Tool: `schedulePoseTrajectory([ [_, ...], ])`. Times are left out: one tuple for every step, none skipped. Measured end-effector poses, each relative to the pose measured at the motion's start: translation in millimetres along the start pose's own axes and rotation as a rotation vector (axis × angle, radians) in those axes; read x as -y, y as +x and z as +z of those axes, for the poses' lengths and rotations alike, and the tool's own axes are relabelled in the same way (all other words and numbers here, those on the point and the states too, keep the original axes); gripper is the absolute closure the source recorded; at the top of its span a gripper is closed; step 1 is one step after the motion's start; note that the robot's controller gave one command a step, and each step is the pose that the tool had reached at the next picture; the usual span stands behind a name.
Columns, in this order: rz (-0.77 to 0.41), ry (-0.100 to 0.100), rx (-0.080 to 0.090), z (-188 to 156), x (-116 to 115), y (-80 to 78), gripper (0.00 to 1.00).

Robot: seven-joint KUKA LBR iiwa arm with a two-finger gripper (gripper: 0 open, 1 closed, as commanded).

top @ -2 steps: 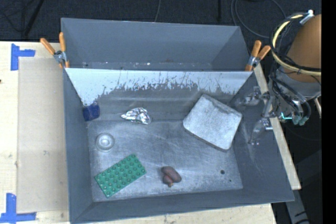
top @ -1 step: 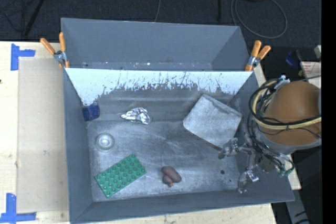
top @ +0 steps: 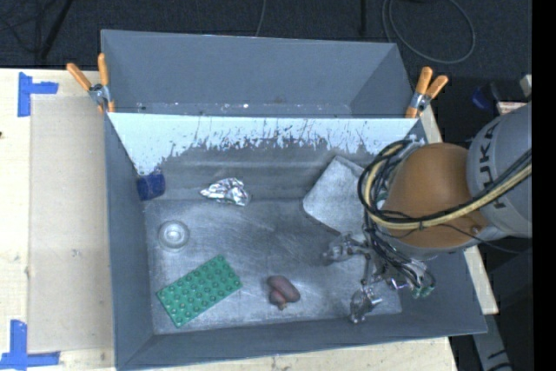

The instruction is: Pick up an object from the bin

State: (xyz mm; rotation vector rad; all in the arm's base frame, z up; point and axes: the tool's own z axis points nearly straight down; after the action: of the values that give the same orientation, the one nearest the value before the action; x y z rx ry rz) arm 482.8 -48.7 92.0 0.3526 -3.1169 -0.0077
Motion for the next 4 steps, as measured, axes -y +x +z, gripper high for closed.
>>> schedulePoseTrajectory([
  [0.141,0.006,0.004,21,-37,-41.1,0.0],
  [-0.074,0.008,0.02,20,-120,-25.1,0.0],
  [-0.147,0.004,0.011,20,-84,-26.5,0.0],
  [-0.15,0.005,0.011,19,-85,-27.0,1.0],
])
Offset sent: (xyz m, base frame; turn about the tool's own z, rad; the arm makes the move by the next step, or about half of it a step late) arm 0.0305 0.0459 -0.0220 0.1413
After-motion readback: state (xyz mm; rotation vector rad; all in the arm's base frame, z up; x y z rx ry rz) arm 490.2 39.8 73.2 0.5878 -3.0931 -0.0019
